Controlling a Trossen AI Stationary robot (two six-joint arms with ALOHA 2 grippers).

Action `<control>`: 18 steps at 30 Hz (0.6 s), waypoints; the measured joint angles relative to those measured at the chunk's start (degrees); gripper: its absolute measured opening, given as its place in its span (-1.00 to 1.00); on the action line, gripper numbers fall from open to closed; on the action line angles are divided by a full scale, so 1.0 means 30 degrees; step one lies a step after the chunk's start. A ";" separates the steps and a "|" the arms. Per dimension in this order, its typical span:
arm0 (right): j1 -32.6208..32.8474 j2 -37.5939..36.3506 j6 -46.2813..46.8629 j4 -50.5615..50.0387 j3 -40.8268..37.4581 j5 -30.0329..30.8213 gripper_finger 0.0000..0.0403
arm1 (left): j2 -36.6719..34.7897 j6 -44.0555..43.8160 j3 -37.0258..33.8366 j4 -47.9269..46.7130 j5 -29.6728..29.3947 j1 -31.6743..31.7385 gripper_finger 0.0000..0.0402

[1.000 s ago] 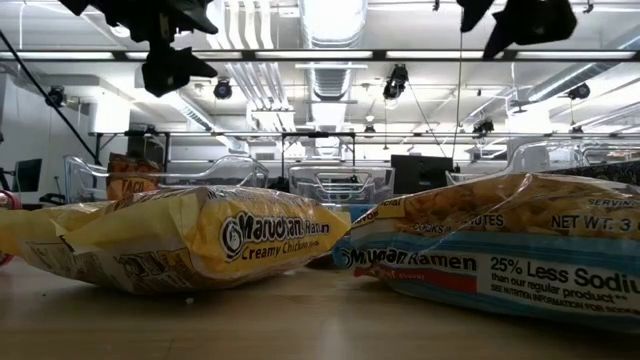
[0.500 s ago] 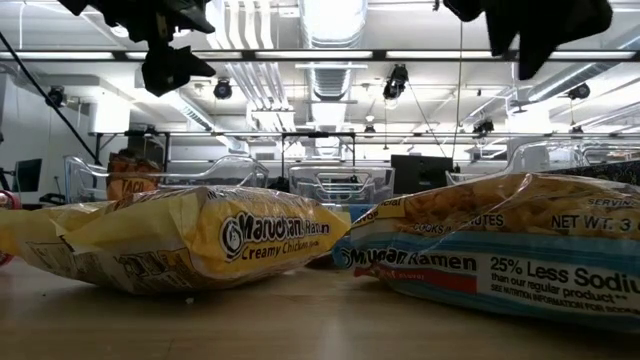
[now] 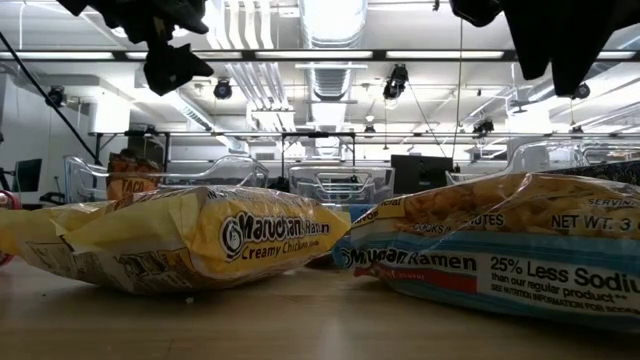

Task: Pick & Place Food Item
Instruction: Put the right red seasoning can into the left transparent bin

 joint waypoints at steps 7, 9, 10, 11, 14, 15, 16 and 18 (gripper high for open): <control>0.0035 0.0392 0.1090 -0.0005 -0.0096 0.0012 0.00 | 0.0000 0.0001 0.0000 -0.0050 0.0648 0.0000 0.28; 0.0091 0.0666 0.1137 -0.0016 -0.0146 -0.0004 0.00 | 0.0000 0.0000 0.0000 -0.0050 0.0648 0.0000 0.28; 0.0092 0.0839 0.1144 0.0024 -0.0146 -0.0026 0.00 | 0.0000 0.0000 0.0000 -0.0050 0.0648 0.0000 0.28; 0.0114 0.0975 0.1150 0.0039 -0.0153 -0.0086 0.00 | 0.0000 0.0000 0.0000 -0.0058 0.0648 0.0000 0.28; 0.0184 0.1428 0.1248 0.0068 -0.0176 -0.0179 0.00 | 0.0000 0.0053 0.0000 -0.0092 0.0648 0.0000 0.28; 0.0246 0.1528 0.1380 0.0082 -0.0197 -0.0247 0.00 | 0.0000 0.0171 0.0000 -0.0184 0.0648 0.0000 0.28; 0.0266 0.1684 0.1435 0.0075 -0.0204 -0.0465 0.00 | 0.0000 0.0249 0.0000 -0.0276 0.0648 0.0000 0.28; 0.0382 0.1848 0.1438 0.0067 -0.0216 -0.0887 0.00 | 0.0000 0.0308 0.0000 -0.0532 0.0648 0.0000 0.28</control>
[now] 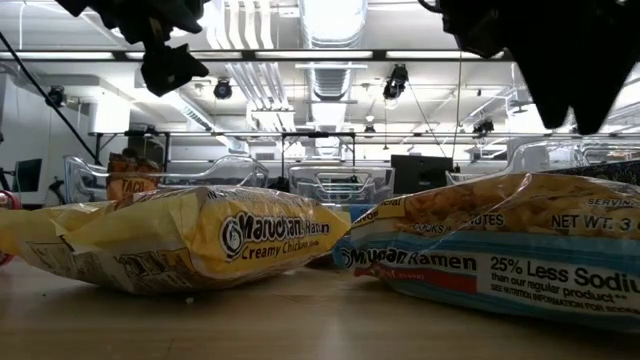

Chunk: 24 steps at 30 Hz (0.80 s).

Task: Pick & Place Food Item
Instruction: Put the right red seasoning can into the left transparent bin

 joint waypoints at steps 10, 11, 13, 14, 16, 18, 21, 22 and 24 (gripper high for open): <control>0.0461 0.0695 0.0561 0.0207 -0.0245 -0.0113 0.00 | 0.0000 0.0205 0.0000 -0.0472 0.0000 0.0000 0.28; 0.0455 0.0697 0.0568 0.0318 -0.0332 -0.0110 0.00 | 0.0000 0.0209 0.0000 -0.0466 0.0000 0.0000 0.28; 0.0454 0.0690 0.0566 0.0959 -0.0537 -0.0058 0.00 | 0.0000 0.0209 0.0000 -0.0466 0.0102 0.0000 0.28; 0.0454 0.0690 0.0561 0.1148 -0.0631 0.0005 0.00 | 0.0000 0.0209 0.0000 -0.0471 0.0167 0.0000 0.28; 0.0454 0.0690 0.0575 0.1326 -0.0882 0.0168 0.00 | 0.0000 0.0209 0.0000 -0.0466 0.0341 0.0000 0.28; 0.0454 0.0684 0.0733 0.1728 -0.1134 0.0309 0.00 | 0.0000 0.0209 0.0000 -0.0471 0.0497 0.0000 0.28; 0.0454 0.0617 0.0911 0.1554 -0.1431 0.0295 0.00 | 0.0000 0.0209 0.0000 -0.0474 0.0510 0.0000 0.28; 0.0454 0.0599 0.0911 0.1566 -0.1445 0.0299 0.00 | 0.0000 0.0209 0.0000 -0.0494 0.0543 0.0000 0.28; 0.0456 0.0549 0.0986 0.1689 -0.1425 0.0302 0.00 | 0.0000 0.0209 0.0000 -0.0530 0.0632 0.0000 0.28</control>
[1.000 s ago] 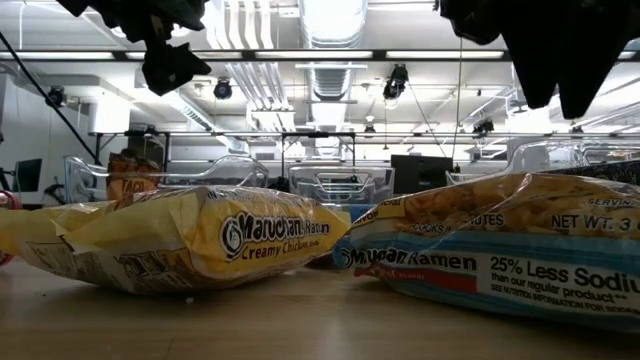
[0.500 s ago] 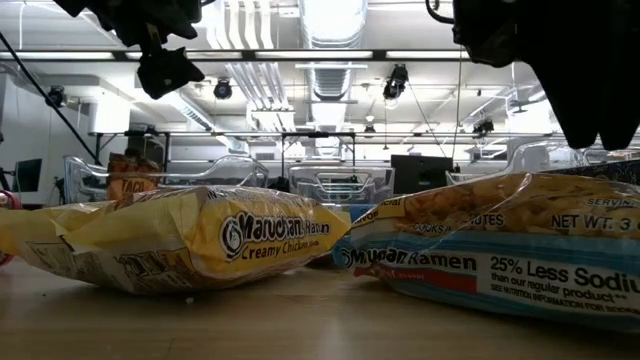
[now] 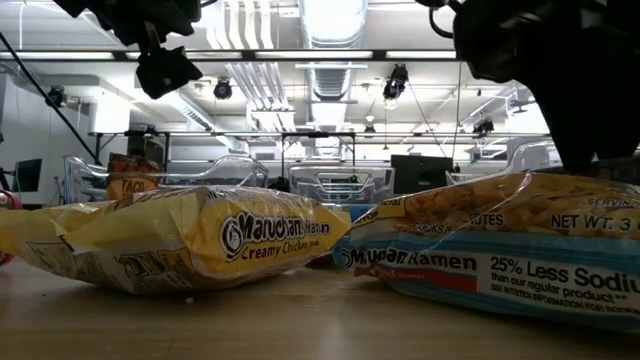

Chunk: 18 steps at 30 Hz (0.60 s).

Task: Pick & Place Food Item
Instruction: Put the right red seasoning can into the left transparent bin

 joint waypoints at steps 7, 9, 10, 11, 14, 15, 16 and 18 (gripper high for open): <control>0.0019 -0.0120 0.0288 0.0063 0.0306 0.0060 0.00 | 0.0000 0.0046 0.0000 -0.0084 0.0009 0.0000 0.28; 0.0019 -0.0132 0.0463 0.0064 0.0352 -0.0038 0.00 | 0.0000 0.0080 0.0000 -0.0083 0.0009 0.0000 0.28; 0.0019 -0.0136 0.0503 0.0068 0.0367 -0.0158 0.00 | 0.0000 0.0081 0.0000 -0.0089 0.0009 0.0000 0.28; 0.0017 -0.0136 0.0500 0.0068 0.0367 -0.0350 0.00 | 0.0000 0.0094 0.0000 -0.0082 0.0009 0.0000 0.28; 0.0019 -0.0157 0.0271 0.0054 0.0367 -0.0675 0.00 | 0.0000 0.0138 0.0000 -0.0089 0.0009 0.0000 0.28; 0.0019 -0.0163 0.0260 0.0048 0.0367 -0.0781 0.00 | 0.0000 0.0145 0.0000 -0.0089 0.0009 0.0000 0.28; 0.0019 -0.0172 0.0279 0.0041 0.0367 -0.0801 0.00 | 0.0000 0.0199 0.0000 -0.0089 0.0013 0.0000 0.28; 0.0019 -0.0172 0.0422 0.0013 0.0367 -0.0794 0.00 | 0.0000 0.0299 0.0000 -0.0089 0.0014 0.0000 0.28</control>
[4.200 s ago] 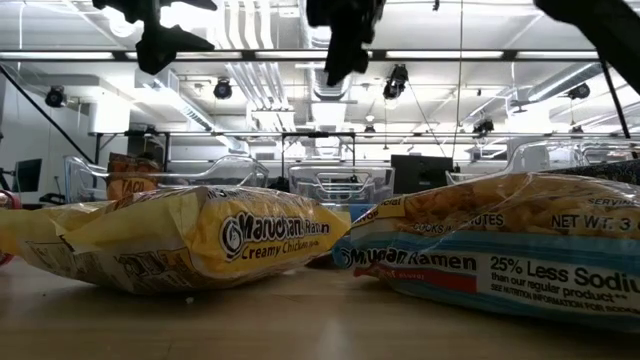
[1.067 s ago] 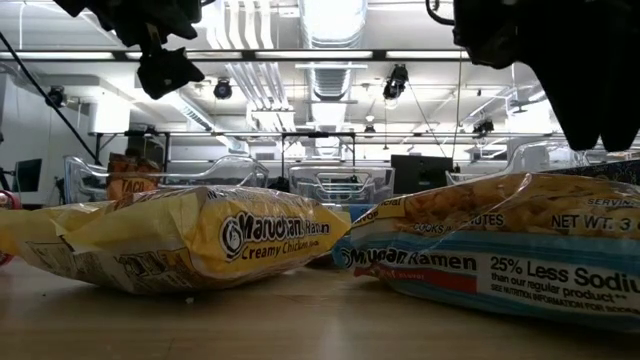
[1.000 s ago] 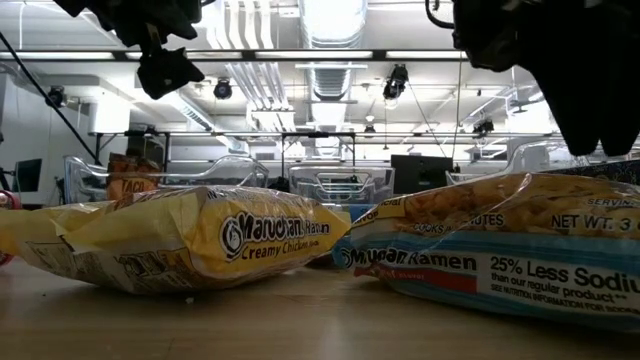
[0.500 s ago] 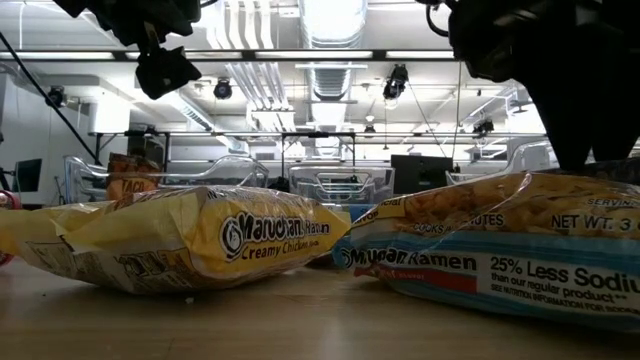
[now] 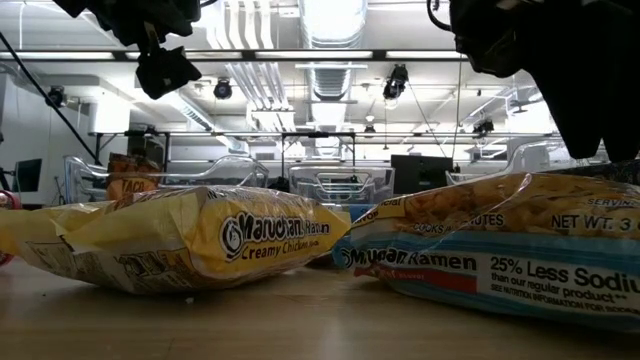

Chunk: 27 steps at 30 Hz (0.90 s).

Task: Pick & Place Food Item
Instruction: Put the right red seasoning can into the left transparent bin

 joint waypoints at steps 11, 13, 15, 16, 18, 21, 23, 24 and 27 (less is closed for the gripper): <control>-0.0007 -0.0022 -0.0049 -0.0045 0.0007 0.0219 0.00 | 0.0000 0.0044 0.0000 0.0000 0.0002 0.0000 0.28; -0.0007 -0.0029 -0.0009 -0.0040 0.0015 0.0219 0.00 | 0.0000 0.0044 0.0000 0.0000 0.0002 0.0000 0.28; 0.0000 -0.0029 -0.0017 -0.0045 0.0015 0.0211 0.00 | 0.0000 0.0044 0.0000 0.0000 0.0002 0.0000 0.28; 0.0000 -0.0029 -0.0017 -0.0044 0.0015 0.0211 0.00 | 0.0000 0.0044 0.0000 0.0000 0.0002 0.0000 0.28; 0.0000 -0.0029 -0.0070 -0.0044 0.0015 0.0211 0.00 | 0.0000 0.0059 0.0000 0.0000 0.0002 0.0000 0.28; -0.0007 -0.0029 -0.0447 0.0019 0.0015 0.0218 0.00 | 0.0000 0.0073 0.0000 0.0000 0.0008 0.0000 0.28; -0.0005 -0.0105 -0.0682 0.0031 0.0015 0.0118 0.00 | 0.0000 0.0116 0.0000 0.0000 0.0026 0.0000 0.28; -0.0007 -0.0145 -0.0816 0.0057 0.0015 0.0066 0.01 | 0.0000 0.0131 0.0000 0.0000 0.0046 0.0000 0.28; -0.0007 -0.0348 -0.0989 0.0022 0.0022 0.0058 0.12 | 0.0000 0.0189 0.0000 -0.0007 0.0075 0.0000 0.28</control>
